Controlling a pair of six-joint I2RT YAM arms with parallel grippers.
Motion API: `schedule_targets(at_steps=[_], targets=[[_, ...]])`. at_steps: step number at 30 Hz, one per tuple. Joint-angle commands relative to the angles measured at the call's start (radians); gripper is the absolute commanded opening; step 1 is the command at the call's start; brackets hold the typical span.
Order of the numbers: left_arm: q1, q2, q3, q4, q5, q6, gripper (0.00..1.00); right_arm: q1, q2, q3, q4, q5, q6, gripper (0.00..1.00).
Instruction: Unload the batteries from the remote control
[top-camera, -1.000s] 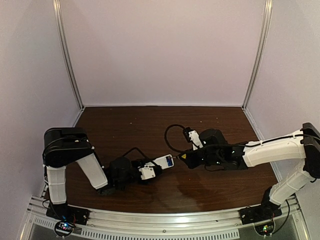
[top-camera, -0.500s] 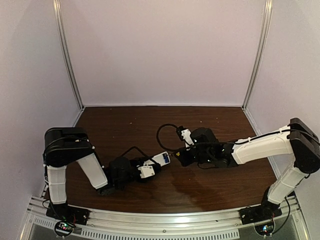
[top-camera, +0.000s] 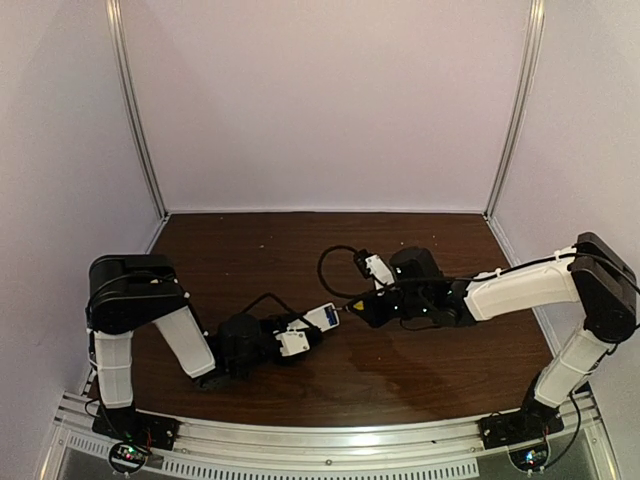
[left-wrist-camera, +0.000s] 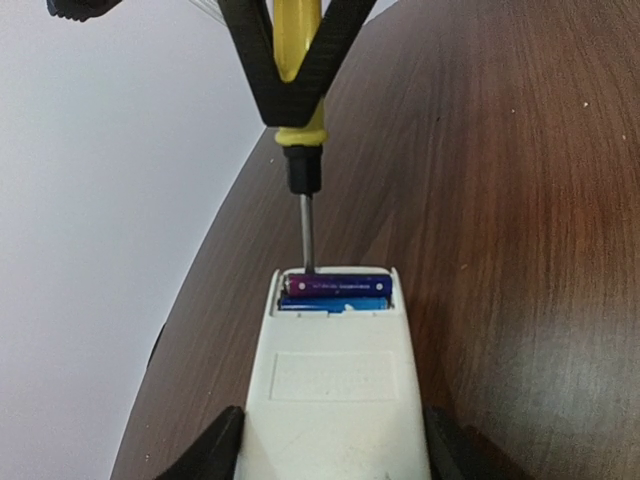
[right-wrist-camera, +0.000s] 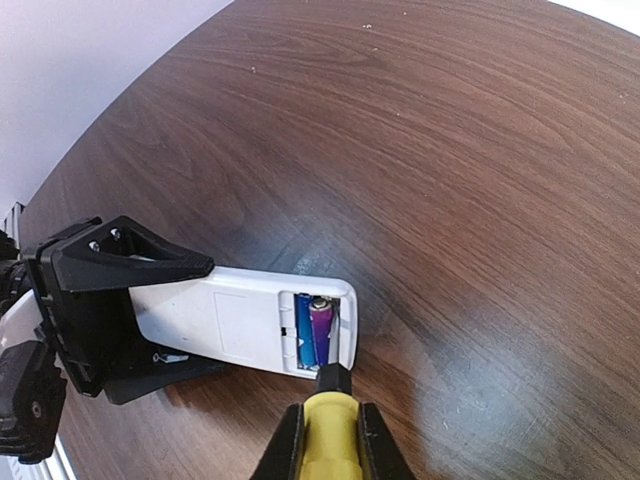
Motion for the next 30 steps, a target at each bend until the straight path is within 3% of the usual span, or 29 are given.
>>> schedule_targets(at_steps=[1,12,23,30], targets=[[-0.003,0.027,0.001,0.049,0.051,0.025,0.00,0.009,0.027,-0.021,-0.039,-0.304,-0.057,0.00],[0.006,0.027,-0.031,0.114,0.099,0.024,0.00,-0.061,-0.007,-0.077,0.036,-0.509,-0.062,0.00],[0.015,-0.012,-0.082,0.179,0.218,-0.020,0.00,-0.074,0.054,-0.125,0.236,-0.633,0.001,0.00],[0.016,-0.025,-0.074,0.144,0.249,-0.028,0.00,-0.028,-0.002,-0.098,0.055,-0.339,-0.043,0.00]])
